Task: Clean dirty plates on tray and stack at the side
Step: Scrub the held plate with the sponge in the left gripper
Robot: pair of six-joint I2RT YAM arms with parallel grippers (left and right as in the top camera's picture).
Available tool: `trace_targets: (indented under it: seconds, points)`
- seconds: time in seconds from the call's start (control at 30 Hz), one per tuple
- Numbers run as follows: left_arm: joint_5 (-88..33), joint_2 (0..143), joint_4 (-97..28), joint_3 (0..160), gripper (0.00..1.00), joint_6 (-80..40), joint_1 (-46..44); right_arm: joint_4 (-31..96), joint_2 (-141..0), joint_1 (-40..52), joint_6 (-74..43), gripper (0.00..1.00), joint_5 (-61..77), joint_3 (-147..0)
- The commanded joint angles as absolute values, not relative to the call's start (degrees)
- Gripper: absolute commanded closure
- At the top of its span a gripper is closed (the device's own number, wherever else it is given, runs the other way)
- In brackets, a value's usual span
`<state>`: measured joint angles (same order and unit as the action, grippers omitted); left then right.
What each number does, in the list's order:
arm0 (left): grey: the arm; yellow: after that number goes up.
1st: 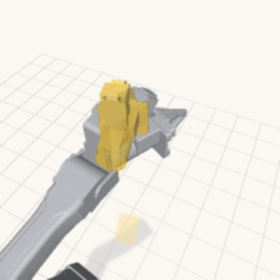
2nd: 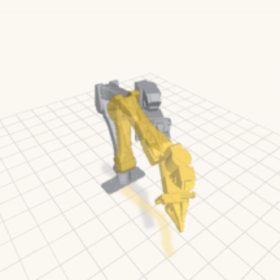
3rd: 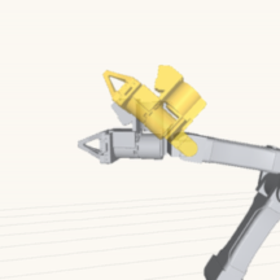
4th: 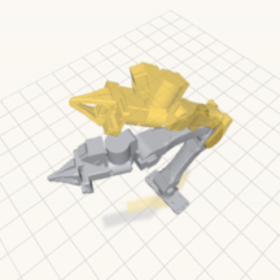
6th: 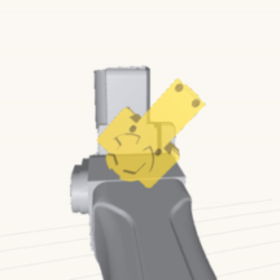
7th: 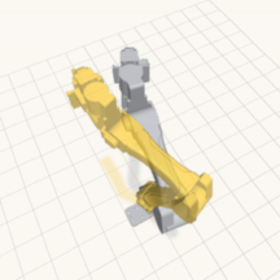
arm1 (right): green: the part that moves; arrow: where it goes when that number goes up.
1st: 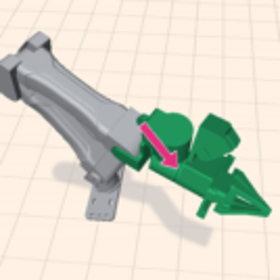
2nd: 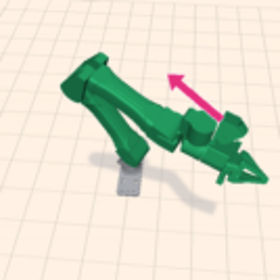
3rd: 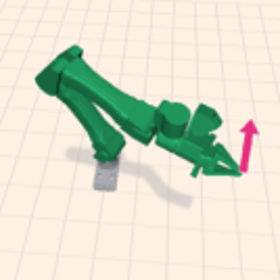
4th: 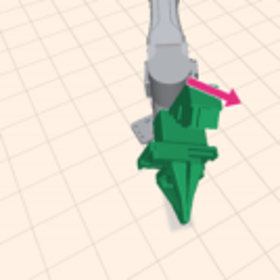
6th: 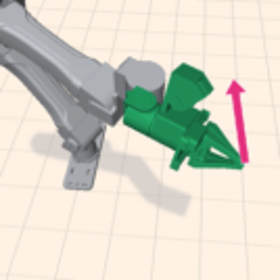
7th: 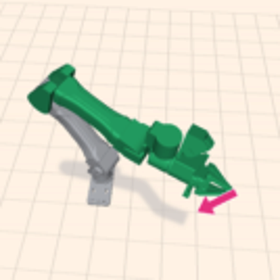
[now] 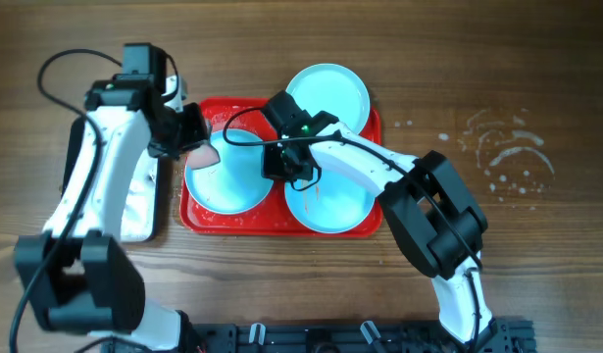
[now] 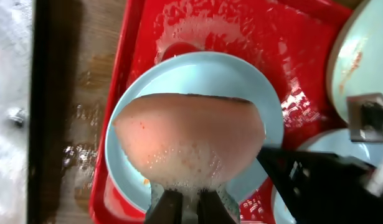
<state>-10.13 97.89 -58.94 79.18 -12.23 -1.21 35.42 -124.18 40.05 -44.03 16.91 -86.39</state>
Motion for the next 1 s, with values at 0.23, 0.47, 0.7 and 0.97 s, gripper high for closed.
trace_targets:
  seconds: [0.23,0.47,0.7,0.97]
  points:
    - [-2.79,109.75,-50.37,70.43,0.96,-11.07,-8.21,36.25,-125.14,40.49,-42.35,0.96,13.56,-85.23]
    - [14.50,109.75,-44.53,63.31,0.96,-15.94,-8.21,35.88,-125.14,40.42,-42.17,0.95,13.58,-85.21]
    - [27.07,109.73,-45.28,64.58,0.96,-21.91,-8.40,35.83,-125.14,40.42,-42.15,0.96,13.56,-85.21]
    - [-6.79,110.96,-44.49,69.01,0.96,-10.66,-10.17,35.81,-125.14,40.42,-41.93,0.96,13.56,-85.21]
